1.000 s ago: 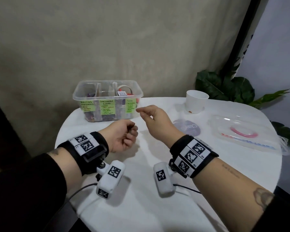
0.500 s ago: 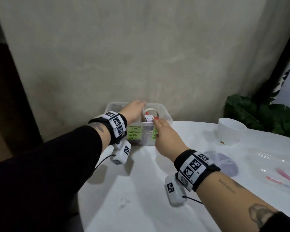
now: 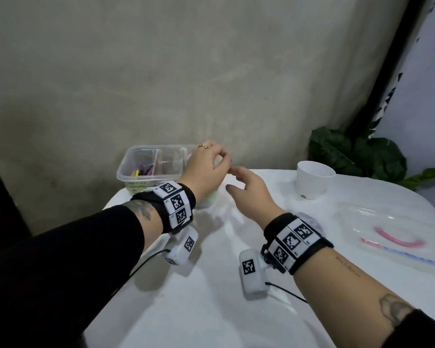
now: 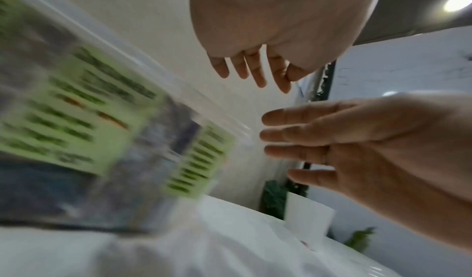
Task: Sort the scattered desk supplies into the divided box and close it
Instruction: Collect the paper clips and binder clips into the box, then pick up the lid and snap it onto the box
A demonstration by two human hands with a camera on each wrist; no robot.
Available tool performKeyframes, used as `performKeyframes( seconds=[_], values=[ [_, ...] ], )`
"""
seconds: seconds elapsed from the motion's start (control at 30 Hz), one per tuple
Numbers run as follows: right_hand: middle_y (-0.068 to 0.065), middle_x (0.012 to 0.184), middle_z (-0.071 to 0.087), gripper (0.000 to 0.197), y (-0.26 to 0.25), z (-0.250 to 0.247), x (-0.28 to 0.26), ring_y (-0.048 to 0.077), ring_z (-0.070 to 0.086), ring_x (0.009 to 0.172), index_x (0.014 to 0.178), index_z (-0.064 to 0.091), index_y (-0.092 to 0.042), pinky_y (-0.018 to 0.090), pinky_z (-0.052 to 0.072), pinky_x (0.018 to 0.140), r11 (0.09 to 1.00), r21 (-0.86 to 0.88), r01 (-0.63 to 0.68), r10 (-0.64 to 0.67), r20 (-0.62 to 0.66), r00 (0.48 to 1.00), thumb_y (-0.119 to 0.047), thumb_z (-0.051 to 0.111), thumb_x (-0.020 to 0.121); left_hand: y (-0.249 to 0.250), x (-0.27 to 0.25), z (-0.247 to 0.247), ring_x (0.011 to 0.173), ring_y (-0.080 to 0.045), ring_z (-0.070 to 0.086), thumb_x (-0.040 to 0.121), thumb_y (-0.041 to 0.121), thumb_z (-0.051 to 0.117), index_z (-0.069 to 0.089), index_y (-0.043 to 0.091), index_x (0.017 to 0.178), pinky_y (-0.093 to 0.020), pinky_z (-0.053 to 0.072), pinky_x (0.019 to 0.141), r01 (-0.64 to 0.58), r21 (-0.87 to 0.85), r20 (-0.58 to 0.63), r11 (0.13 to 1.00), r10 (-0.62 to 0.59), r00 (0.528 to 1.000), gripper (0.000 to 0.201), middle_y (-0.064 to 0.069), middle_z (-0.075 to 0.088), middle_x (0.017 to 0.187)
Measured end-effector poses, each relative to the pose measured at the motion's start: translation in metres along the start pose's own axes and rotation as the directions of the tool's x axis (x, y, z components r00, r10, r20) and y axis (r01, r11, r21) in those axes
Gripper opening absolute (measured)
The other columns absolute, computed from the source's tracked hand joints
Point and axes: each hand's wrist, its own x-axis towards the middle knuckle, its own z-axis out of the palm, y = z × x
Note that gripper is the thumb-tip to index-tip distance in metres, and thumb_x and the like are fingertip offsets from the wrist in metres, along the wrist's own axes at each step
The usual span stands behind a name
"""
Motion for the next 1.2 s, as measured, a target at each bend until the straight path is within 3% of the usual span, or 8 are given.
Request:
performKeyframes(
  seconds=[0.27,0.4,0.53,0.67,0.83,0.97,1.1,1.2],
  values=[
    [0.007,0.093,0.07,0.016,0.081,-0.152,-0.056,0.016,0.059,0.071,0.09,0.07,-0.013,0.024,0.045,0.059,0.942,0.092,-0.323,0.333,-0.39,0.859,-0.002,0.058,0.087,0.089,-0.019,0.133,0.079,-0.012,0.057,0.089,0.014,0.061,0.067,0.014,0.105,-0.018,0.045,0.065,0.402,-0.351,0.38,0.846,-0.264,0.887,0.016,0.004,0.063,0.093],
    [0.004,0.085,0.068,0.019,0.121,-0.228,-0.094,0.023,0.062,0.077,0.079,0.069,-0.016,0.029,0.053,0.062,0.885,0.107,-0.454,0.445,-0.482,0.755,-0.002,0.057,0.084,0.123,-0.025,0.195,0.105,-0.026,0.062,0.089,0.013,0.062,0.064,0.01,0.118,-0.032,0.051,0.087,0.528,-0.309,0.539,0.791,-0.312,0.783,0.029,-0.007,0.065,0.112],
    [0.005,0.105,0.068,0.011,0.157,-0.292,-0.128,0.031,0.06,0.106,0.081,0.068,-0.024,0.038,0.054,0.089,0.758,0.116,-0.642,0.542,-0.659,0.521,-0.017,0.06,0.078,0.152,-0.03,0.237,0.122,-0.038,0.056,0.093,0.014,0.057,0.06,-0.001,0.125,-0.043,0.049,0.097,0.613,-0.213,0.637,0.761,-0.368,0.678,0.036,-0.022,0.059,0.131],
    [0.011,0.13,0.056,0.051,0.186,-0.332,-0.158,0.036,0.054,0.119,0.13,0.052,-0.014,0.039,0.047,0.098,0.553,0.276,-0.786,0.693,-0.676,0.25,-0.025,0.061,0.081,0.163,-0.037,0.267,0.13,-0.04,0.048,0.094,0.012,0.049,0.05,-0.003,0.136,-0.044,0.047,0.097,0.746,-0.21,0.68,0.632,-0.453,0.576,0.044,-0.025,0.049,0.141],
    [0.017,0.124,0.061,0.038,0.195,-0.333,-0.177,0.034,0.059,0.113,0.133,0.055,-0.001,0.036,0.047,0.09,0.547,0.425,-0.721,0.788,-0.553,0.272,-0.012,0.056,0.096,0.173,-0.044,0.278,0.086,-0.031,0.056,0.09,0.011,0.056,0.052,0.005,0.113,-0.033,0.047,0.067,0.842,-0.24,0.656,0.483,-0.558,0.508,0.025,-0.008,0.049,0.087],
    [0.012,0.12,0.066,0.043,0.197,-0.323,-0.176,0.032,0.064,0.106,0.126,0.062,-0.014,0.038,0.052,0.094,0.655,0.437,-0.617,0.7,-0.659,0.276,-0.013,0.071,0.084,0.165,-0.043,0.28,0.051,-0.018,0.041,0.087,0.013,0.064,0.056,0.007,0.084,-0.024,0.033,0.051,0.841,-0.217,0.652,0.496,-0.568,0.503,0.01,-0.01,0.055,0.077],
    [0.005,0.107,0.06,0.041,0.181,-0.319,-0.169,0.023,0.06,0.086,0.117,0.054,-0.018,0.038,0.057,0.076,0.714,0.516,-0.473,0.675,-0.686,0.271,-0.018,0.07,0.079,0.154,-0.04,0.269,0.049,-0.018,0.037,0.082,0.007,0.071,0.055,0.008,0.071,-0.023,0.031,0.048,0.789,-0.217,0.64,0.575,-0.527,0.56,0.02,-0.006,0.046,0.062],
    [0.009,0.118,0.055,0.062,0.162,-0.316,-0.162,0.025,0.059,0.098,0.132,0.04,-0.016,0.033,0.046,0.074,0.725,0.579,-0.372,0.685,-0.657,0.314,-0.014,0.069,0.077,0.145,-0.032,0.245,0.054,-0.014,0.04,0.081,0.01,0.076,0.057,0.014,0.079,-0.023,0.027,0.048,0.759,-0.279,0.645,0.588,-0.471,0.602,0.019,-0.001,0.05,0.066]
  ],
)
